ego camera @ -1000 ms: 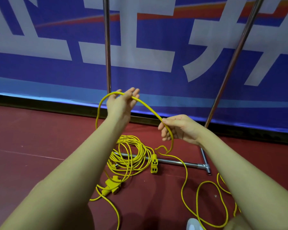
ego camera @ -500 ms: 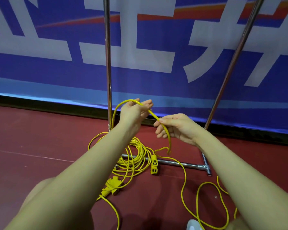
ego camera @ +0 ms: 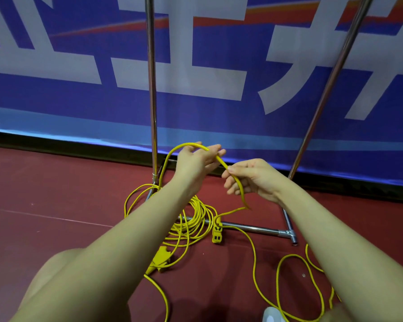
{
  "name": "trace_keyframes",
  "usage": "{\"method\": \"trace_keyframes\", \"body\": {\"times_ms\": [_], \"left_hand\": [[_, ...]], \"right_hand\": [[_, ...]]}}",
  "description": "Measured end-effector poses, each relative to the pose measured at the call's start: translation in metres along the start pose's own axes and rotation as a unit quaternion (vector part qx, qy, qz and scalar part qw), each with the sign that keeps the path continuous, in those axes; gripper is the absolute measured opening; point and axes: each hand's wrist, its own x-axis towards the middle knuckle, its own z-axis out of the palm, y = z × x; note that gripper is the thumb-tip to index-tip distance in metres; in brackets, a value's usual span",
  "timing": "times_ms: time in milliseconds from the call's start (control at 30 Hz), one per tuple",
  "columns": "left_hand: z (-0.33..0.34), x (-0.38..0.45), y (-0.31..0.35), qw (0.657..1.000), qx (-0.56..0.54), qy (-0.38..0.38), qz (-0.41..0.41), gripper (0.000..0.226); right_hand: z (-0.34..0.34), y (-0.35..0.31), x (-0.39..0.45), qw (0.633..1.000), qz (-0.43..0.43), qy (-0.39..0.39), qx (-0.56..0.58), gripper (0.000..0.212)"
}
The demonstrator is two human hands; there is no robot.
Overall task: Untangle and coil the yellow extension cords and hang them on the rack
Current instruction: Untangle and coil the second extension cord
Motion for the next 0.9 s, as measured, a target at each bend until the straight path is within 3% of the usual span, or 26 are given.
{"method": "trace_keyframes", "body": {"times_ms": [167,333,467,567,733,833,900], "left_hand": [[-0.003,0.009,0.006,0.998,-0.028,0.042,0.047,0.049],[-0.036,0.032,0.022,0.982,-0.095,0.146,0.066,0.045],[-0.035,0.025,0.023,0.991,-0.079,0.103,0.015,0.003],[-0.013,0.012,0.015,0.996,-0.079,0.041,-0.01,0.008],[0.002,-0.002,-0.003,0.999,-0.043,-0.006,-0.004,0.05],[-0.002,0.0,0.0,0.999,-0.037,-0.002,0.01,0.049],[-0.011,0.008,0.007,0.997,-0.052,0.04,0.033,0.045]], "right_hand": [[0.006,-0.006,0.0,0.999,-0.011,-0.029,0.015,0.027],[-0.002,-0.001,-0.007,0.997,0.021,-0.058,-0.039,0.03],[-0.009,0.004,-0.004,0.999,0.006,-0.03,-0.043,0.026],[-0.005,0.008,-0.001,0.999,0.004,-0.008,-0.036,0.025],[0.006,0.004,0.001,1.0,-0.017,0.009,-0.02,0.026],[0.007,0.002,-0.001,1.0,-0.016,-0.011,-0.002,0.025],[0.006,0.0,-0.004,0.999,-0.006,-0.043,0.001,0.026]]}}
